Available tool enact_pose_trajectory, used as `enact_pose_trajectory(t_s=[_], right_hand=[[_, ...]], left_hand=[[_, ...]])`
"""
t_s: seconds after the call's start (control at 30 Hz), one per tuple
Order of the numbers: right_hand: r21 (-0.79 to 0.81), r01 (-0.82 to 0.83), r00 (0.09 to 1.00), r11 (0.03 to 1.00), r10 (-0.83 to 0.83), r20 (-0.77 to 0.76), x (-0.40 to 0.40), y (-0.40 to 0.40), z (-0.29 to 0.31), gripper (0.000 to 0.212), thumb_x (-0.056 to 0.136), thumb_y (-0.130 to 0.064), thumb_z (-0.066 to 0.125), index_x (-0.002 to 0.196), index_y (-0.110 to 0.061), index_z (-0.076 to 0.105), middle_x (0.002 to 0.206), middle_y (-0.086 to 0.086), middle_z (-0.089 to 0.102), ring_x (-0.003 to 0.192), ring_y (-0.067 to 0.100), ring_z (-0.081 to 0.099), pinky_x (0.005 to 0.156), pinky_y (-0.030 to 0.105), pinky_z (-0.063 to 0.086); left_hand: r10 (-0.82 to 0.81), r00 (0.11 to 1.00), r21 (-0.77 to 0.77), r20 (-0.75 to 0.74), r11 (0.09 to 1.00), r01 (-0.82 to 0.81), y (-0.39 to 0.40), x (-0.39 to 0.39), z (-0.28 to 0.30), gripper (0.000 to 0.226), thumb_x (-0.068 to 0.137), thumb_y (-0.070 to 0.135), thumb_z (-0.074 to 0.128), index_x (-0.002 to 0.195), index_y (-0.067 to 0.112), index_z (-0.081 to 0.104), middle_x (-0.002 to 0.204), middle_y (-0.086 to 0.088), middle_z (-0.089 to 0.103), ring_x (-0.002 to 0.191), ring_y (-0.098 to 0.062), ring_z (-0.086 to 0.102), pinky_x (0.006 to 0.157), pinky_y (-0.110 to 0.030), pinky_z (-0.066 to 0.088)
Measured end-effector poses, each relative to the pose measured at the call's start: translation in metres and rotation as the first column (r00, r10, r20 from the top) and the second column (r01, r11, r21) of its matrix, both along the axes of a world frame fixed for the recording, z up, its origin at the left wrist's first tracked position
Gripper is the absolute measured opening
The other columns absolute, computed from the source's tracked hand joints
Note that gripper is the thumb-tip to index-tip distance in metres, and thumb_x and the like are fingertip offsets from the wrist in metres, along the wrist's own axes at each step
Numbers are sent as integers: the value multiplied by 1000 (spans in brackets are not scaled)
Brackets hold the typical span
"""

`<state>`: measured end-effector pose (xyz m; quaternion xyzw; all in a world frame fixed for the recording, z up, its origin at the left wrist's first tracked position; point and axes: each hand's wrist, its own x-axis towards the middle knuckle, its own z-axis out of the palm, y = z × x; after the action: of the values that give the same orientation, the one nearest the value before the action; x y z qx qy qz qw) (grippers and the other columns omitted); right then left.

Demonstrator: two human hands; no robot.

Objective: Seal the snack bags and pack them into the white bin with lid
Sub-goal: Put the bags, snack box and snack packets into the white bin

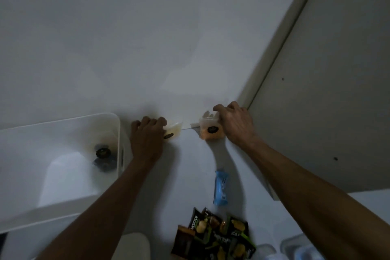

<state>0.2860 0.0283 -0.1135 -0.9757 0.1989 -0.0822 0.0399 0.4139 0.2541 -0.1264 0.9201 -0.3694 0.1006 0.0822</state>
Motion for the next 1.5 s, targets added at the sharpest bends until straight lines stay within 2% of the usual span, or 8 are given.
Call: enact_pose_trajectory(t_s=[0.3,0.57,0.7,0.8,1.0,1.1,1.33,1.5], right_hand=[[-59,-37,990,998,29,-137,-16,36,80,19,94,-18,61,109,-22,70,105,-2,68,111,22,47,73,35,33],[-174,-39,999,984,37,-17,-27,132,236,16,93,-33,65,102,-21,71,98,8,67,107,21,50,70,35,36],[-156,-38,995,987,52,84,-24,203,294,19,92,-33,66,106,-21,70,105,11,61,86,13,39,70,34,37],[-111,-77,986,991,92,137,-12,251,312,19,92,-33,66,106,-20,70,105,11,61,97,18,49,71,35,39],[-95,-163,972,982,176,152,16,322,289,17,93,-30,65,107,-21,71,106,7,63,95,16,50,74,34,46],[-128,-215,966,968,230,116,32,339,258,16,94,-31,64,106,-23,71,103,3,64,105,20,52,70,34,38],[-15,-256,967,967,256,0,60,341,178,16,92,-33,64,104,-25,72,107,0,62,109,21,46,74,34,32],[31,-229,972,973,230,-41,80,333,125,19,93,-33,61,105,-24,73,110,1,60,113,22,44,86,37,39]], left_hand=[[7,1000,146,-6,989,-6,20,-16,72,20,95,24,55,103,17,72,101,-8,68,98,-29,56,84,-39,40],[-10,999,-52,40,999,12,97,-7,202,15,95,23,58,98,20,73,96,-4,67,98,-27,54,81,-39,36],[17,999,-166,32,986,-11,154,6,247,11,93,20,64,96,19,74,98,-4,69,103,-26,51,80,-38,28],[47,999,-192,14,980,-44,189,16,265,9,91,21,67,96,20,74,100,-3,69,107,-26,51,83,-39,30],[47,994,-174,-95,983,-63,229,32,261,10,92,25,66,92,23,76,101,-1,72,107,-27,57,84,-41,33],[59,984,-137,-166,987,-82,236,44,244,13,89,16,67,89,25,77,99,2,74,104,-26,59,84,-40,34],[98,891,-68,-443,987,-142,235,75,183,6,81,34,78,82,28,78,95,6,74,100,-21,62,95,-45,44],[118,856,-17,-504,989,-146,217,89,138,9,80,35,79,84,27,78,97,5,74,99,-20,63,94,-45,47]])
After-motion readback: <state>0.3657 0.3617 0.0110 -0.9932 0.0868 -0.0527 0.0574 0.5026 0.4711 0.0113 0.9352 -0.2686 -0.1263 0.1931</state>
